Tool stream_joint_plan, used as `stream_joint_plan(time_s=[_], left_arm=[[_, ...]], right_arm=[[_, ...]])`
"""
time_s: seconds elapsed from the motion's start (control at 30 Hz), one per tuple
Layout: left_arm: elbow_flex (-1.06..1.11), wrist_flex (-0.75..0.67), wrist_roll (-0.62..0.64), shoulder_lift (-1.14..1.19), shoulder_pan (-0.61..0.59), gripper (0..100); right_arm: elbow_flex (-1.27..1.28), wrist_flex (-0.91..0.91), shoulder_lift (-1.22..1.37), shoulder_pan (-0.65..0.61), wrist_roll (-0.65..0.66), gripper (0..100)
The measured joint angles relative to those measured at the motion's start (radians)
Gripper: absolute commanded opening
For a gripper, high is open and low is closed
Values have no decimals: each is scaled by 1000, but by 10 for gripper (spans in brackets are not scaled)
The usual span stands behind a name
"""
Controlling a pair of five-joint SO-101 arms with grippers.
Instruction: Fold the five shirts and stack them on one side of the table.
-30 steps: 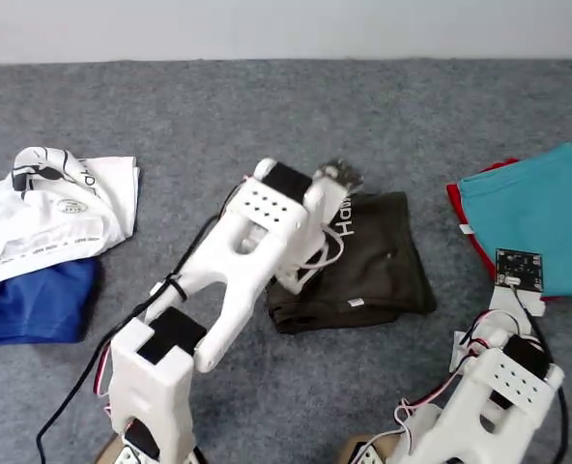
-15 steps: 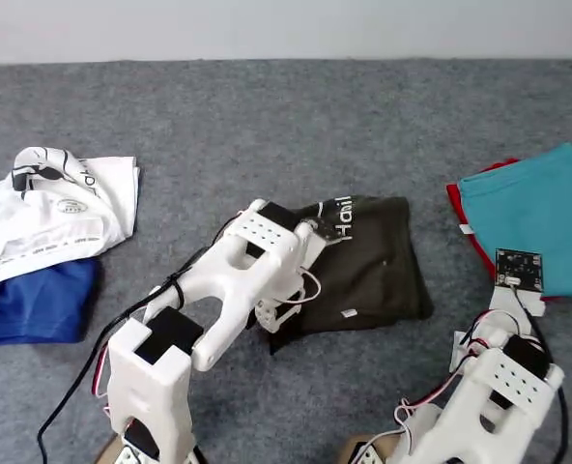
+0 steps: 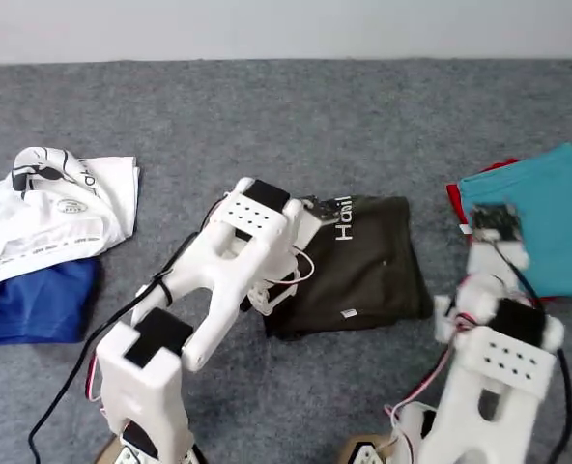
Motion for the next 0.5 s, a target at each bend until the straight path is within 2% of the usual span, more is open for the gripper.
stream_joint_plan(time_s=[0.1,0.17,0.5], left_arm=[[0,0,-5,-66,11,200],[0,0,-5,-110,18,200],[0,3,-5,-224,17,200]], right_arm=[[-21,-32,5,-147,-64,326],[-21,-89,29,-195,-92,328],[-35,-411,496,-258,-123,328]])
